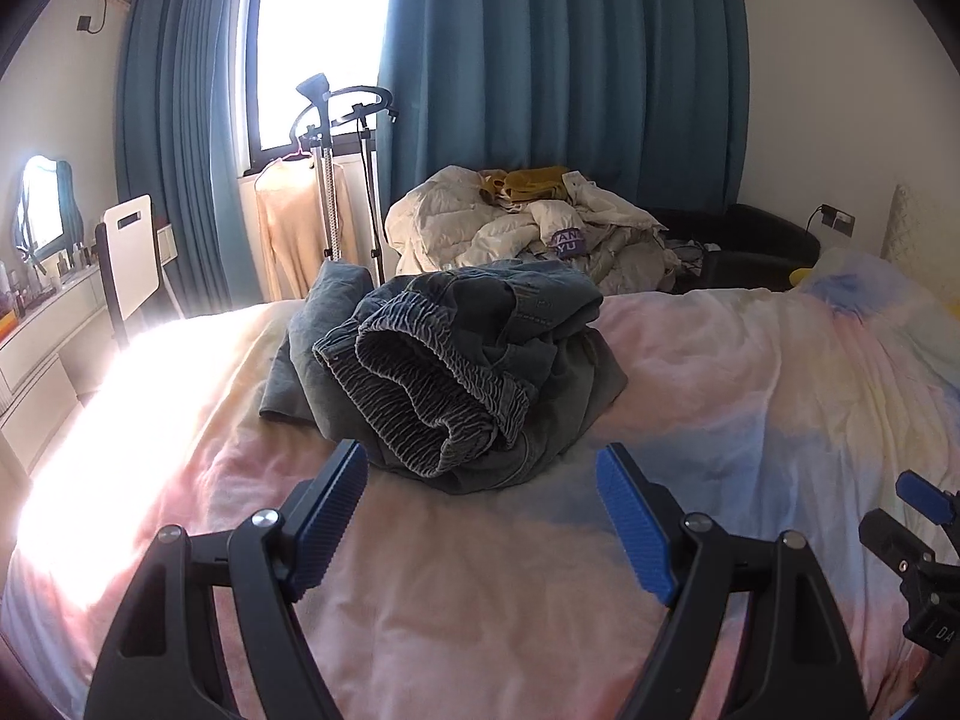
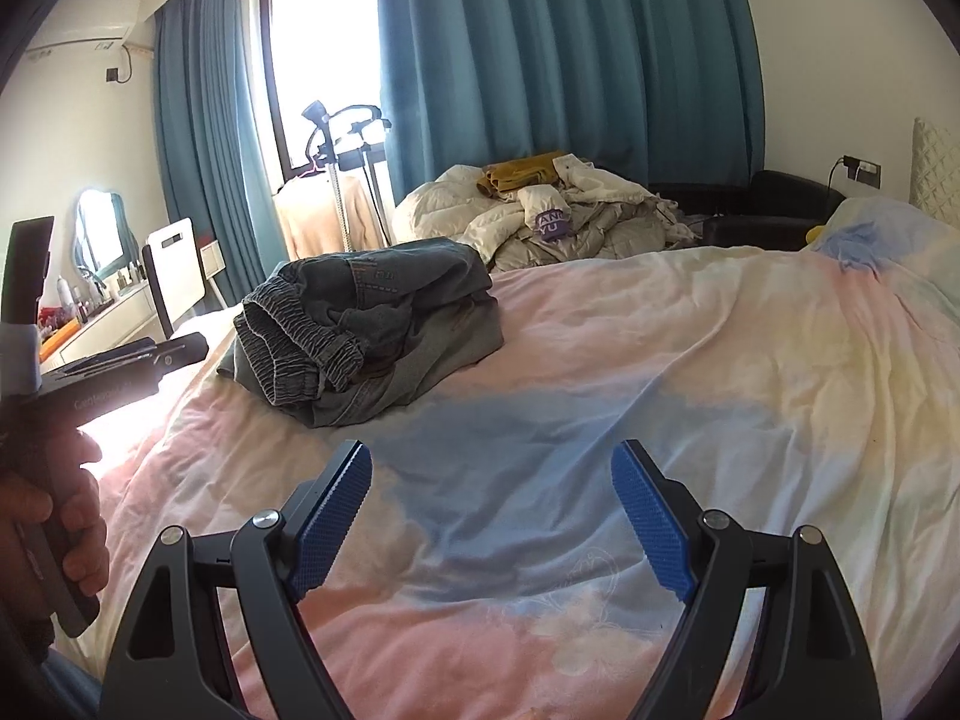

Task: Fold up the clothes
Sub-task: 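Grasp the elastic cuff of the denim pants with the left gripper while the right gripper approaches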

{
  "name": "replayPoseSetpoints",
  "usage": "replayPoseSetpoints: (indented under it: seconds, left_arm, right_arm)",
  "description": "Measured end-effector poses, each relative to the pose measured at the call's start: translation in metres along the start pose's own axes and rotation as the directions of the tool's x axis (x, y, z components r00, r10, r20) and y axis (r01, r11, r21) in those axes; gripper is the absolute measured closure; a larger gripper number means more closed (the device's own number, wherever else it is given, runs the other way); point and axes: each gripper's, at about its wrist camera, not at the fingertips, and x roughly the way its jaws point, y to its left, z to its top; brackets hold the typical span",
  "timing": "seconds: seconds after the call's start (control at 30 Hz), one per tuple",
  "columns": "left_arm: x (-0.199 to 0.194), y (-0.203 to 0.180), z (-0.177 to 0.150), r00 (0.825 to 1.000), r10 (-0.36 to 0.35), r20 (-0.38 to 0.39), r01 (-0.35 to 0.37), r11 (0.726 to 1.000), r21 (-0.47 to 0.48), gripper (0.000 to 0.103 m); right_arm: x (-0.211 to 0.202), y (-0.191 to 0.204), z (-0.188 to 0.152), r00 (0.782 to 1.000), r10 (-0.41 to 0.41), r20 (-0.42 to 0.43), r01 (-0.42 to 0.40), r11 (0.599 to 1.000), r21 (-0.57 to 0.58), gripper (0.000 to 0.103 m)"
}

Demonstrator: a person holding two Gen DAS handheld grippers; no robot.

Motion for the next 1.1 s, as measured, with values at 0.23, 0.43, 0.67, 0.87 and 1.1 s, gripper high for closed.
replayPoseSetpoints:
  seconds: [0.23,0.43,0.67,0.87,1.1]
  left_arm:
    - [0.062,0.031,0.022,0.999,-0.052,0.006,0.052,0.986,-0.156,0.022]
    - [0.103,0.034,0.026,0.996,-0.094,-0.012,0.088,0.970,-0.228,0.022]
    - [0.148,0.034,0.016,0.993,-0.092,-0.070,0.064,0.944,-0.324,0.022]
    - [0.175,0.040,0.013,0.989,-0.101,-0.108,0.050,0.918,-0.394,0.022]
    - [0.156,0.019,0.029,0.996,-0.057,-0.069,0.032,0.947,-0.320,0.053]
  right_arm:
    - [0.042,-0.018,0.003,0.998,-0.017,-0.058,0.019,0.999,0.040,0.019]
    - [0.069,-0.037,-0.003,0.994,0.017,-0.111,-0.003,0.992,0.126,0.019]
    - [0.088,-0.047,-0.009,0.986,0.048,-0.160,-0.017,0.982,0.187,0.019]
    - [0.097,-0.048,-0.012,0.982,0.060,-0.178,-0.022,0.978,0.208,0.019]
    - [0.103,-0.048,-0.019,0.977,0.079,-0.198,-0.034,0.974,0.222,0.019]
